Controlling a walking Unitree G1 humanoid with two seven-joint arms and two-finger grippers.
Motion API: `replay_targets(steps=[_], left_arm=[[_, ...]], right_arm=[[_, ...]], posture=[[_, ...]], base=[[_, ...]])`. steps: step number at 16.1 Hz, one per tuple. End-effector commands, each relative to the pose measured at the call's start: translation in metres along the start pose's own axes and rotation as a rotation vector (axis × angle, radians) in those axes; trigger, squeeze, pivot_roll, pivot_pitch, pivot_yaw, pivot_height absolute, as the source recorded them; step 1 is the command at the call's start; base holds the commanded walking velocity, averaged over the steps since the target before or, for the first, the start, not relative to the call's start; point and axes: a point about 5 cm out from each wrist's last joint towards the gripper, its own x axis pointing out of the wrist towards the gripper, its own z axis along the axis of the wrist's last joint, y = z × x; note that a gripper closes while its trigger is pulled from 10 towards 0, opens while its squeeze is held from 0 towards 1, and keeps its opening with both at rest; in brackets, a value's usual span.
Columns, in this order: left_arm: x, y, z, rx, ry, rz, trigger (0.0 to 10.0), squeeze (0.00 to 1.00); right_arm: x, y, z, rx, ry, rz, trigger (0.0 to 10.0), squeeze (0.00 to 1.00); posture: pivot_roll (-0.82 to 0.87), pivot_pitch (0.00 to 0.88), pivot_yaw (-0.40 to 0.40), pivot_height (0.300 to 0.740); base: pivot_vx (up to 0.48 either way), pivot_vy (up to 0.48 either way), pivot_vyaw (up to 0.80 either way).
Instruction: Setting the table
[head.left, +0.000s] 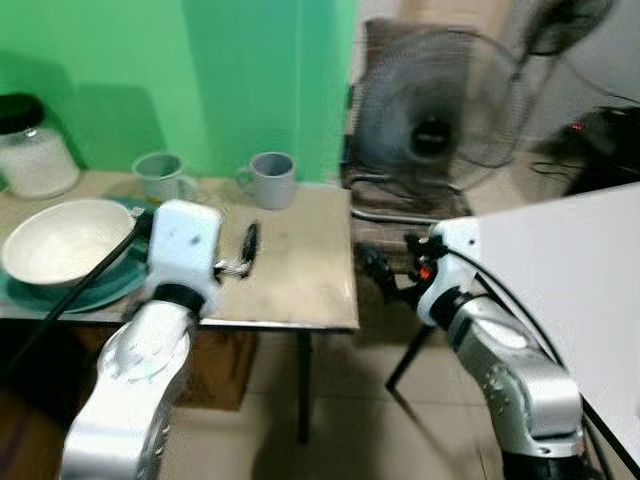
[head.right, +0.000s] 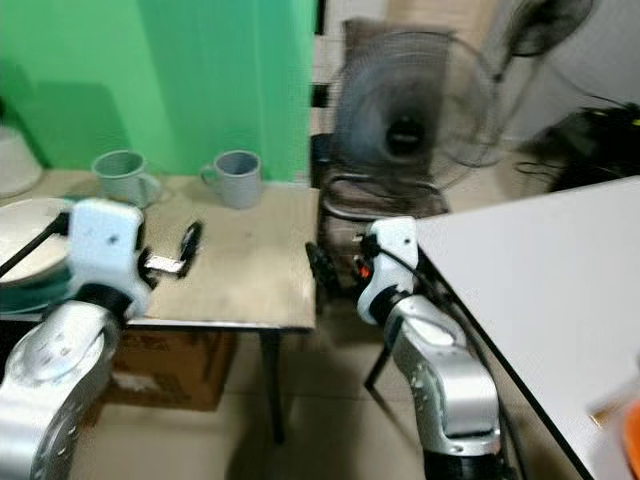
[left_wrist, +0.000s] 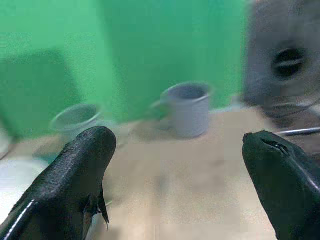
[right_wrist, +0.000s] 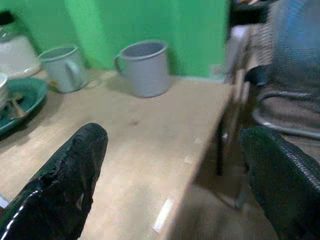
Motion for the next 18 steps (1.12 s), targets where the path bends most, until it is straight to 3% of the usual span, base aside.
replay_targets(steps=[1,18], left_arm=[[0.0016,0.0036,0.0017,0.005,-0.002,0.012,10.0,0.0],[0.0002,0.003,0.0011,0.025,-0.003,-0.027,10.0,0.0]], right_arm=[[0.0034,0.004,0.0028,-0.007,-0.012,0.01,10.0,0.0],[0.0017,-0.0007,-0.0009,-0.021,0.006,0.002,10.0,0.0]], posture=[[0.06,0.023,-0.071,0.74],[0.05,0.026,-0.08,0.74]], base=[[0.289,0.0,0.0],[0.284,0.0,0.0]])
